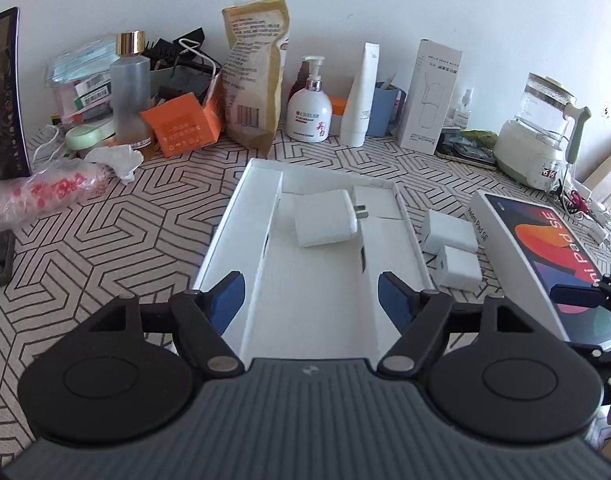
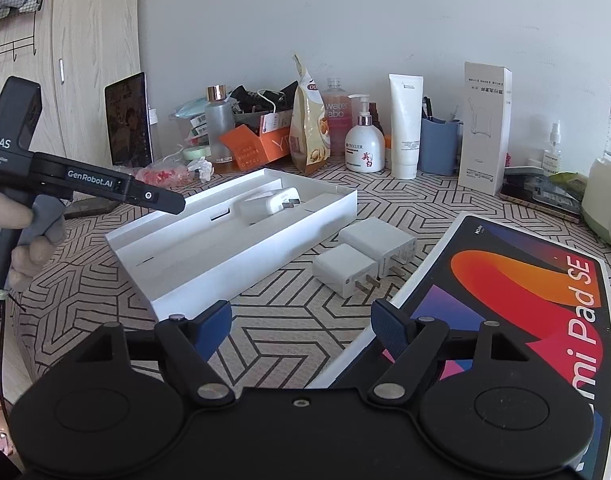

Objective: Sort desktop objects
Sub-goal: 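Lower the charger into the tray and open the left gripper, then move the right gripper down to the small white charger on the table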

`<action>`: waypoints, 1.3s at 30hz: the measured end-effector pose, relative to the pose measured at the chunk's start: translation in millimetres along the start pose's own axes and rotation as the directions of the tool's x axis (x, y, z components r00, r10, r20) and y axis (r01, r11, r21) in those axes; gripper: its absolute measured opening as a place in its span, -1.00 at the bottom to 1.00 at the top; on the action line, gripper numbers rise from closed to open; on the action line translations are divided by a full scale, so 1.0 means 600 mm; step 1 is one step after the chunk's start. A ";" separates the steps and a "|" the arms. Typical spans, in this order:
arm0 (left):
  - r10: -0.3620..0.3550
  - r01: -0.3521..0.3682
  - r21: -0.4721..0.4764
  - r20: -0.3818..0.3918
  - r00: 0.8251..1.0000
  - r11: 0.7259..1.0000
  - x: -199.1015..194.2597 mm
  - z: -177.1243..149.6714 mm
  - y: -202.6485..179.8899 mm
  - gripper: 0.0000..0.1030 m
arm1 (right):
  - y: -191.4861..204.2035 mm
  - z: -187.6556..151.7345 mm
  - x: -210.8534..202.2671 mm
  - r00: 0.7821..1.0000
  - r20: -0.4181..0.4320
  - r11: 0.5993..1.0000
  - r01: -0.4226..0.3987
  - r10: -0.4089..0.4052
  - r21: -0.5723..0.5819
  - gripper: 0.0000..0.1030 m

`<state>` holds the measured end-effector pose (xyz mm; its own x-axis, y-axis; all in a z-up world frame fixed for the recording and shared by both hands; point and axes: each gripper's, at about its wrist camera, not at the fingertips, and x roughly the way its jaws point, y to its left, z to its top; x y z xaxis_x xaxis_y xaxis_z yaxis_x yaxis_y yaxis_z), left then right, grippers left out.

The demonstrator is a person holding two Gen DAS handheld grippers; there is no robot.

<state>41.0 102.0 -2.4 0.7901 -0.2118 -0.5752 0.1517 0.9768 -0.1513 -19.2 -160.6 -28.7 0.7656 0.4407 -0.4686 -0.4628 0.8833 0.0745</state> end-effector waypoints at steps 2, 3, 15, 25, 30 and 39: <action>0.006 -0.006 -0.020 -0.014 1.000 1.000 0.013 -0.006 0.011 0.42 | 0.003 0.002 0.003 1.000 0.001 1.000 -0.002 0.002 0.005 0.58; 0.006 -0.006 -0.028 -0.018 1.000 1.000 0.021 -0.009 0.013 0.42 | 0.004 0.004 0.005 1.000 0.002 1.000 -0.001 0.001 0.006 0.59; -0.052 0.054 0.044 -0.032 0.998 0.998 0.018 -0.030 -0.025 0.46 | 0.037 0.032 0.012 1.000 -0.003 0.999 -0.027 0.027 -0.033 0.59; -0.003 -0.013 0.117 0.134 0.991 0.993 -0.049 -0.021 -0.038 0.72 | 0.054 0.082 0.037 0.995 -0.094 0.976 -0.004 -0.017 -0.218 0.59; -0.074 0.064 0.081 0.126 0.989 0.995 -0.053 -0.018 -0.030 0.73 | 0.046 0.098 0.061 0.985 -0.160 0.962 0.024 -0.070 -0.273 0.59; -0.089 0.076 0.091 0.151 0.984 0.993 -0.071 -0.011 0.008 0.76 | 0.030 0.112 0.102 0.948 -0.310 0.972 -0.006 -0.069 -0.236 0.48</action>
<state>4.0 115.4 16.2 0.8542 -0.2908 -0.4311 0.2648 0.9567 -0.1205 49.5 -107.2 3.4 0.6198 0.3071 -0.7221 -0.5596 0.8181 -0.1324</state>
